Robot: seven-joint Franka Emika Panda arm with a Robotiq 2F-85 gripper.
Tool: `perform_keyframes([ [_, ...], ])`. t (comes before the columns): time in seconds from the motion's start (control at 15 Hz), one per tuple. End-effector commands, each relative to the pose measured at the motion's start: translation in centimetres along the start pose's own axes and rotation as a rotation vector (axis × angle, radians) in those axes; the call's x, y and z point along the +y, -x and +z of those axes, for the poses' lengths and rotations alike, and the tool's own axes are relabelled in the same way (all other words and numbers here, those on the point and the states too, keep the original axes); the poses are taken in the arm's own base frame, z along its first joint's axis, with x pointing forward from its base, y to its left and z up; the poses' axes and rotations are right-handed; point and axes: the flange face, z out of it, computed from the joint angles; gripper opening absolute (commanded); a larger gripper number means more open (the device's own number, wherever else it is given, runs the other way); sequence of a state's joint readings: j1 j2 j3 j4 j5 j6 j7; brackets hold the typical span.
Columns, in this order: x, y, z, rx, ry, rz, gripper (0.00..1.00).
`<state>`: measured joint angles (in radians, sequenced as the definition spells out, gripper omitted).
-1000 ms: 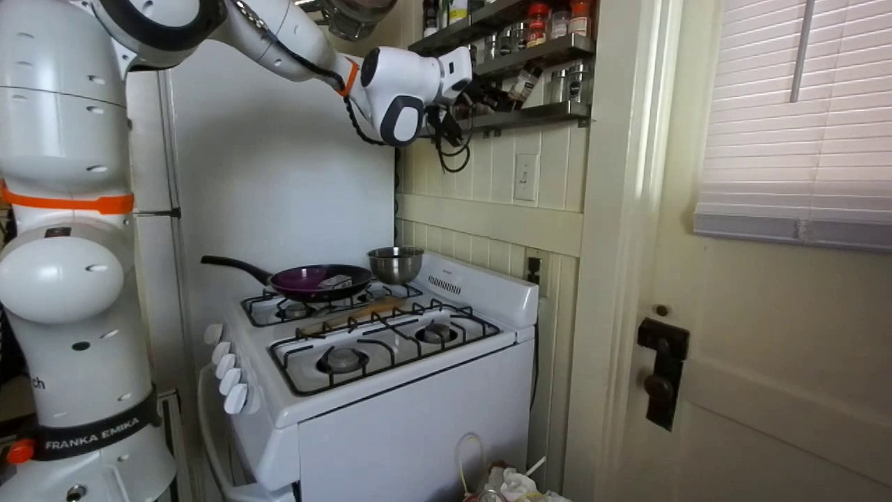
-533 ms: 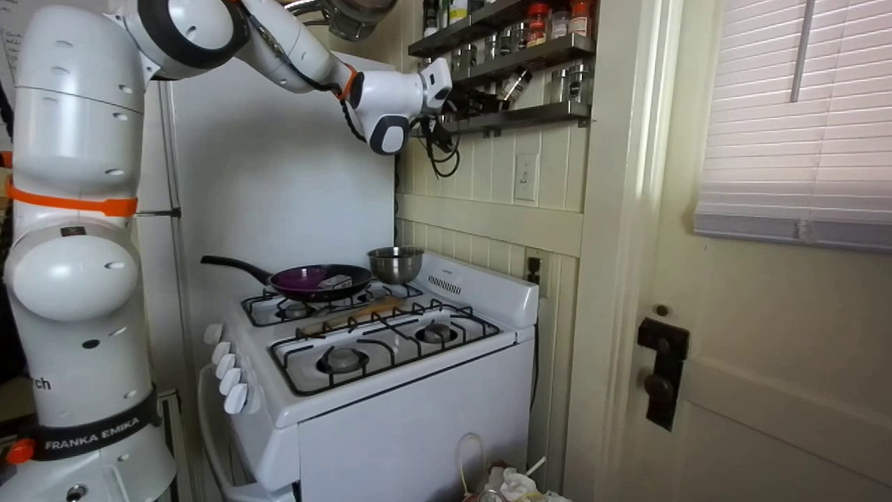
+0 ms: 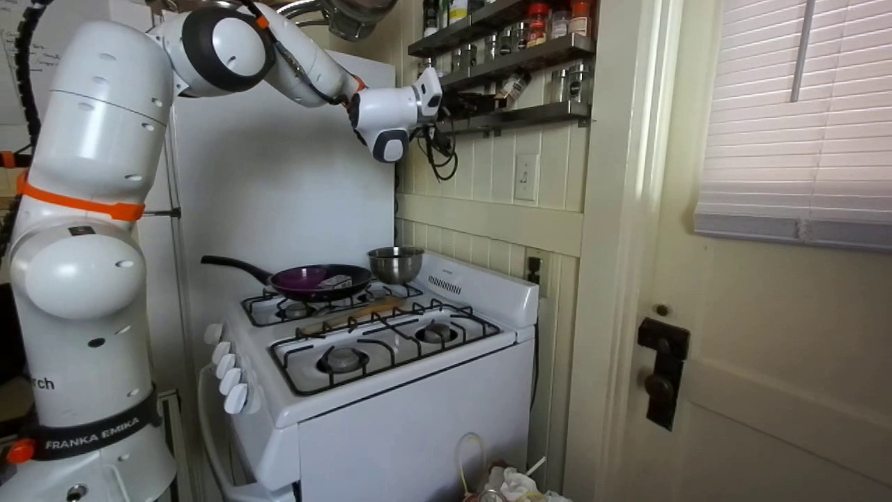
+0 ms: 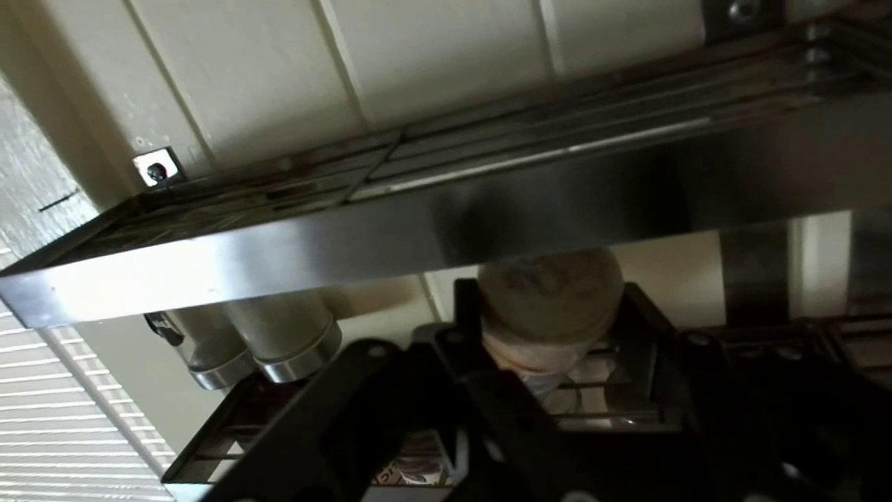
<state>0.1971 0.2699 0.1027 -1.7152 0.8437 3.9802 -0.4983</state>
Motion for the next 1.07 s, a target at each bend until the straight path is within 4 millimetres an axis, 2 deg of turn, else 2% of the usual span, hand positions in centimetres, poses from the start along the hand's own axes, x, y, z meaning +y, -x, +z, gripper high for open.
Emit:
perform_keyframes([
  [0.0,-0.7,-0.4,0.8,0.011,0.033,-0.012,0.25],
  [0.6,0.6,0.1,2.2,-0.055,0.162,-0.105,0.25],
  [1.0,0.4,-0.1,2.6,-0.067,0.197,-0.147,0.25],
])
